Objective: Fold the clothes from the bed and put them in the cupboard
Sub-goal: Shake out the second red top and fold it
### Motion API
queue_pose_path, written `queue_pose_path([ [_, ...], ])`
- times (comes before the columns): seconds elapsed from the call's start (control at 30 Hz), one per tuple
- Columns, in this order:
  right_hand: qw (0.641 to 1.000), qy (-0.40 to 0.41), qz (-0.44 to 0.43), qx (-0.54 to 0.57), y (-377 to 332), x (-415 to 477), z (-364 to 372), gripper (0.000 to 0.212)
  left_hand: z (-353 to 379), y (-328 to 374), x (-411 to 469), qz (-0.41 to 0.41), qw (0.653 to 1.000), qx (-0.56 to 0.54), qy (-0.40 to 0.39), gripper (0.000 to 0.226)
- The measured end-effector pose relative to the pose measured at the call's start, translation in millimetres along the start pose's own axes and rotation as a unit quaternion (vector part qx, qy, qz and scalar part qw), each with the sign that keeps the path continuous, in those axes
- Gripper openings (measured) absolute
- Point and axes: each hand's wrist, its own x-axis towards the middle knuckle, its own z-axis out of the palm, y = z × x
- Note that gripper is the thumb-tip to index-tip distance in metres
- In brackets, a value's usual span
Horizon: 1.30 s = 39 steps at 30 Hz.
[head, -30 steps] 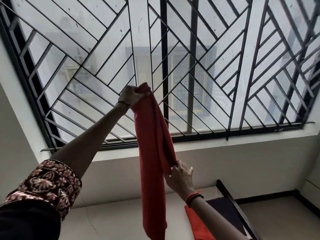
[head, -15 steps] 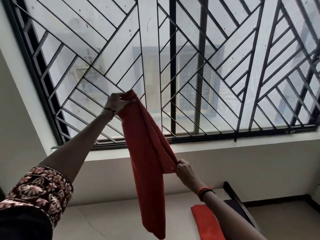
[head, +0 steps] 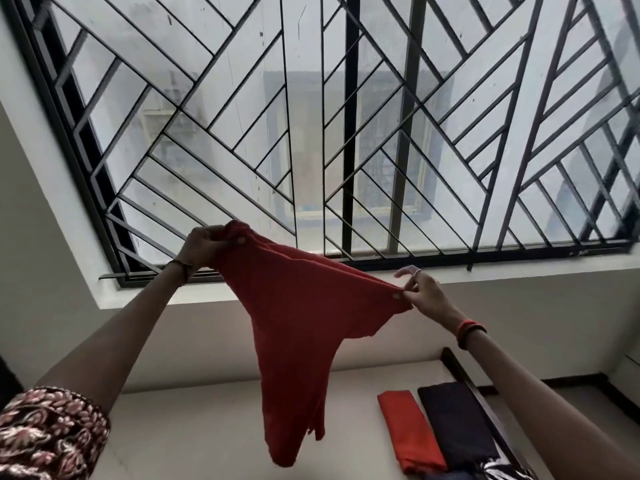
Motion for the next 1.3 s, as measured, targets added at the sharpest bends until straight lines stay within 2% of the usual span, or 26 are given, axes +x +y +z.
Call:
queue_pose_path([
  [0.03,1.000,0.004,0.015,-0.006,2,-2,0,0.022,1,0,-5,0.005,1.000,0.010,-0.015,0.011],
  [0.1,0.997,0.030,0.032,-0.064,8,-7,2,0.012,3,-6,-8,0.028,0.997,0.045,-0.061,0.045],
  [0.13,0.992,0.056,0.031,-0.108,9,-8,2,0.010,5,-4,-12,0.035,0.994,0.060,-0.089,0.049],
  [0.2,0.985,0.107,0.039,-0.127,12,-14,2,0.017,12,5,-24,0.053,0.992,0.052,-0.102,0.025],
  [0.27,0.986,0.132,0.057,-0.082,11,-19,2,0.022,18,12,-29,0.061,0.992,0.015,-0.113,0.025],
  [0.33,0.988,0.099,0.118,0.005,11,-21,0,0.023,18,17,-35,0.013,0.985,-0.066,-0.159,0.027],
  [0.37,0.979,0.076,0.168,0.092,10,-21,-3,0.022,17,17,-35,-0.021,0.976,-0.113,-0.184,0.038],
  [0.4,0.951,0.056,0.223,0.205,7,-22,-8,0.018,16,17,-36,-0.054,0.966,-0.144,-0.207,0.051],
  [0.43,0.908,0.042,0.267,0.321,4,-21,-12,0.016,16,13,-33,-0.073,0.959,-0.159,-0.223,0.059],
  [0.5,0.825,0.019,0.305,0.475,2,-16,-18,0.017,20,6,-28,-0.098,0.950,-0.173,-0.241,0.062],
  [0.57,0.773,0.005,0.325,0.545,6,-11,-9,0.018,29,-2,-23,-0.111,0.952,-0.161,-0.234,0.062],
  [0.67,0.707,0.020,0.364,0.606,31,3,22,0.022,50,-25,-10,-0.129,0.968,-0.119,-0.179,0.061],
  [0.77,0.667,0.055,0.396,0.629,48,16,49,0.020,73,-53,3,-0.151,0.977,-0.094,-0.116,0.020],
  [0.83,0.665,0.082,0.403,0.623,53,27,62,0.020,90,-67,13,-0.158,0.980,-0.095,-0.075,0.012],
  [1.0,0.695,0.134,0.360,0.607,56,60,76,0.022,104,-74,36,-0.122,0.987,-0.100,-0.017,0.030],
  [1.17,0.728,0.161,0.321,0.584,57,56,68,0.019,92,-82,21,-0.086,0.987,-0.114,-0.073,0.020],
  [1.3,0.796,0.099,0.299,0.517,61,2,75,0.014,85,-114,-20,-0.072,0.988,-0.081,-0.114,0.028],
])
